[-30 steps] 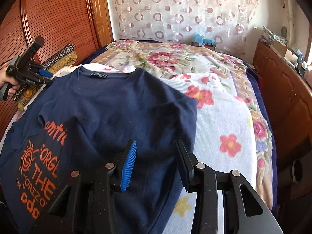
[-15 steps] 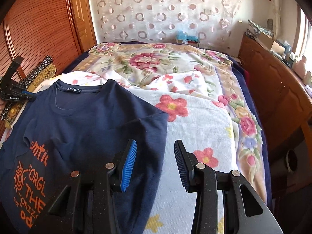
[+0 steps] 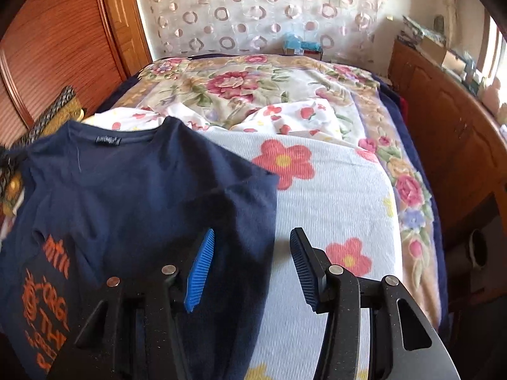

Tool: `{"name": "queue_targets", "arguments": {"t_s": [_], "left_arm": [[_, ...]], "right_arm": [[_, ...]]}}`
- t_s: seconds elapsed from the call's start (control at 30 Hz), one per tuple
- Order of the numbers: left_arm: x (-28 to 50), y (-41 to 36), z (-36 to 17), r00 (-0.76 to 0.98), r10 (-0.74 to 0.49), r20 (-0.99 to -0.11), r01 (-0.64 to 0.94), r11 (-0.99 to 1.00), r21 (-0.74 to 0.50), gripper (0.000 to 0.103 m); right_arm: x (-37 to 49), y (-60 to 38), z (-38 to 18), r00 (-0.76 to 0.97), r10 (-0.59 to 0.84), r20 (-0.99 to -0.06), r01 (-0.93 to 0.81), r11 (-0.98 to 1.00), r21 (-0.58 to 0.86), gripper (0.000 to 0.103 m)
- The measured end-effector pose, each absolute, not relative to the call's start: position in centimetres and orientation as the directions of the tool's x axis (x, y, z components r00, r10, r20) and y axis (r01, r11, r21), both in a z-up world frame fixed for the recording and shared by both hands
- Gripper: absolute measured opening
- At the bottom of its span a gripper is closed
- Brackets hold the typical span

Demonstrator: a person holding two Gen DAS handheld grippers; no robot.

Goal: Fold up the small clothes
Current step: 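Grasp the shirt hem with the left gripper while the right gripper grasps it too, lifting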

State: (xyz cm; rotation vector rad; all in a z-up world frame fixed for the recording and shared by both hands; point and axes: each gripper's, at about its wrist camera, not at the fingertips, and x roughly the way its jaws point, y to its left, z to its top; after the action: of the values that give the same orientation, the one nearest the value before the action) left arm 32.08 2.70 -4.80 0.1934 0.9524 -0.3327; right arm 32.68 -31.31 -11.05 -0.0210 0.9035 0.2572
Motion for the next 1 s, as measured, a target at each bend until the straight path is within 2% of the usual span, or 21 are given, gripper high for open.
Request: {"name": "queue_targets", "arguments": {"t_s": [0.03,0.1,0.17,0.5,0.77,1.0], "left_arm": [[31.4,2.8,-4.8,0.543,-0.201,-0.815,0.358,0.934,0.008,0.007],[30.2,2.8,-4.9,0.562,-0.215,-0.799,0.347,0.938,-0.008,0.007],[28.3,3.1,-5.2,0.590,-0.233,-0.773,0.324,0.945,-0.037,0.007],[19.4,4.2,-4.2,0.680,-0.279,-0.678,0.305,0.949,-0.084,0.006],[12.2,6.0,-2.9,0.743,-0.306,-0.595,0.294,0.948,-0.121,0.006],[6.3,8.3,-1.7,0.787,-0.308,-0.534,0.269,0.951,-0.152,0.006]], "right_arm": [[33.1,-31.2,-11.0,0.587,0.222,-0.779,-0.235,0.967,0.099,0.043],[33.5,-30.5,-11.2,0.595,0.205,-0.777,-0.257,0.965,0.058,0.007],[33.0,-29.6,-11.1,0.610,0.177,-0.772,-0.252,0.967,0.023,0.007],[21.4,-27.9,-5.3,0.772,0.299,-0.561,-0.326,0.944,0.054,0.006],[10.9,-30.5,-4.7,0.803,0.358,-0.477,-0.362,0.928,0.088,0.006],[3.8,-33.8,-6.3,0.802,0.363,-0.475,-0.362,0.927,0.096,0.006]]}}
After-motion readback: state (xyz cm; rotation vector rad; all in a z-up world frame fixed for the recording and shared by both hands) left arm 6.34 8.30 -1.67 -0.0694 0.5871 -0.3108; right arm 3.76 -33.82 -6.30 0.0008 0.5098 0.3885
